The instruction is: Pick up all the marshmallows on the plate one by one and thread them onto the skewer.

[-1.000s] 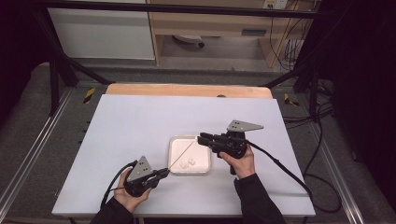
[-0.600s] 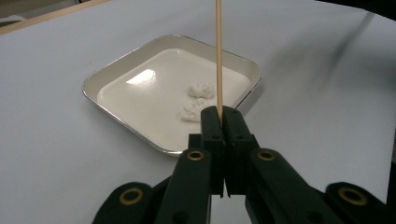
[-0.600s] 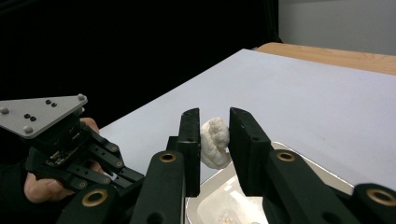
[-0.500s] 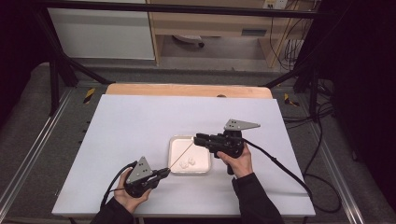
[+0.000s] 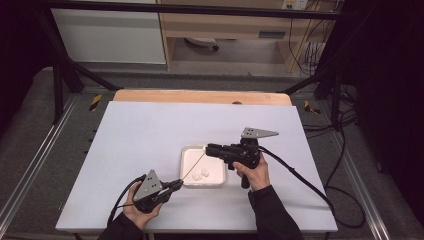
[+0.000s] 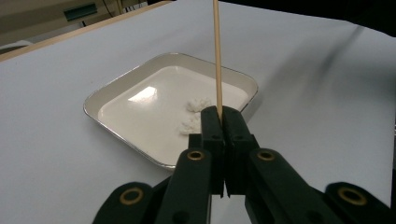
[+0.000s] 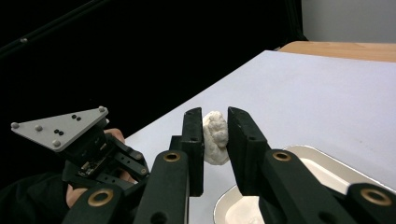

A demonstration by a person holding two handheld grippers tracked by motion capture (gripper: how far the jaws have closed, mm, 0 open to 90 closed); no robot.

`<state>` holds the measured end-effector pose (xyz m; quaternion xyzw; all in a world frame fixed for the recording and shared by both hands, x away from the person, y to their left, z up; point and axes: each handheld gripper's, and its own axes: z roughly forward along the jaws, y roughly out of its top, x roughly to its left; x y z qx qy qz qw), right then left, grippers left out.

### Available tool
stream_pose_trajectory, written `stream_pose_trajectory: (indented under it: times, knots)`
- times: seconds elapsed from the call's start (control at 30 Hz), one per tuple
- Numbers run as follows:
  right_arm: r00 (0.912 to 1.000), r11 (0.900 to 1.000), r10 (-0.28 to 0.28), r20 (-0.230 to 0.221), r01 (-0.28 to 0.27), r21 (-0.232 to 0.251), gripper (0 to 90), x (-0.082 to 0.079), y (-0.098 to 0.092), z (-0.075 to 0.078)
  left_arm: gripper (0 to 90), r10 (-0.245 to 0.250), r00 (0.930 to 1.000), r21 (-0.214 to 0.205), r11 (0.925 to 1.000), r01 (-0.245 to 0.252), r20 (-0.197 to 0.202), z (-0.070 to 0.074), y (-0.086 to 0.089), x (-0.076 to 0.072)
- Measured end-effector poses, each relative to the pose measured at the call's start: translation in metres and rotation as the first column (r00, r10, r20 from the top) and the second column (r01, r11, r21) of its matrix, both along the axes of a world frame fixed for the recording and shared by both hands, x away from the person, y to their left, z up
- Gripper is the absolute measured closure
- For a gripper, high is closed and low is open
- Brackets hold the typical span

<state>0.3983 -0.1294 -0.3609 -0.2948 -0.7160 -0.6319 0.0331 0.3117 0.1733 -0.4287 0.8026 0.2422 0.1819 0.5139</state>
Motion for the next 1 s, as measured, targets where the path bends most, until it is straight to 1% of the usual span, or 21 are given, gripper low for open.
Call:
stream_pose_trajectory:
  times: [0.2, 0.33, 0.5, 0.57, 0.67, 0.77, 0.9, 1.0]
  knots:
    - [0.9995, 0.9995, 0.026, -0.016, -0.026, 0.017, 79.4, -0.001, 0.002, -0.002, 89.2, -0.001, 1.0, 0.012, 0.9999, 0.001, -0.001, -0.002, -0.001, 0.0]
    - [0.9989, 0.9991, 0.042, -0.019, -0.042, 0.005, 80.2, -0.001, 0.003, -0.003, 89.2, 0.0, 1.0, 0.035, 0.9994, 0.0, 0.0, -0.003, -0.002, 0.001]
    - [0.9983, 0.9983, 0.055, -0.02, -0.055, -0.021, 80.6, -0.003, 0.004, -0.006, 89.2, 0.002, 1.0, 0.08, 0.9968, -0.002, -0.001, -0.003, -0.003, 0.001]
    - [0.9984, 0.9977, 0.054, -0.017, -0.055, -0.039, 80.7, -0.004, 0.005, -0.007, 89.3, 0.003, 1.0, 0.087, 0.9962, -0.002, -0.004, -0.003, -0.003, 0.001]
    - [0.9982, 0.9969, 0.059, -0.012, -0.06, -0.052, 80.9, -0.005, 0.005, -0.008, 89.3, 0.003, 1.0, 0.094, 0.9956, -0.002, -0.004, -0.003, -0.003, 0.001]
    - [0.9973, 0.9962, 0.072, -0.014, -0.073, -0.048, 81.0, -0.006, 0.005, -0.008, 89.3, -0.001, 1.0, 0.1, 0.995, 0.001, -0.006, -0.003, -0.004, 0.001]
    - [0.997, 0.9953, 0.076, -0.014, -0.076, -0.06, 81.1, -0.007, 0.007, -0.01, 89.3, 0.001, 0.9999, 0.116, 0.9933, 0.001, -0.013, -0.004, -0.005, 0.001]
    - [0.9968, 0.9952, 0.079, -0.011, -0.08, -0.056, 81.1, -0.008, 0.009, -0.012, 89.3, 0.001, 0.9999, 0.118, 0.993, 0.0, -0.013, -0.004, -0.005, 0.001]
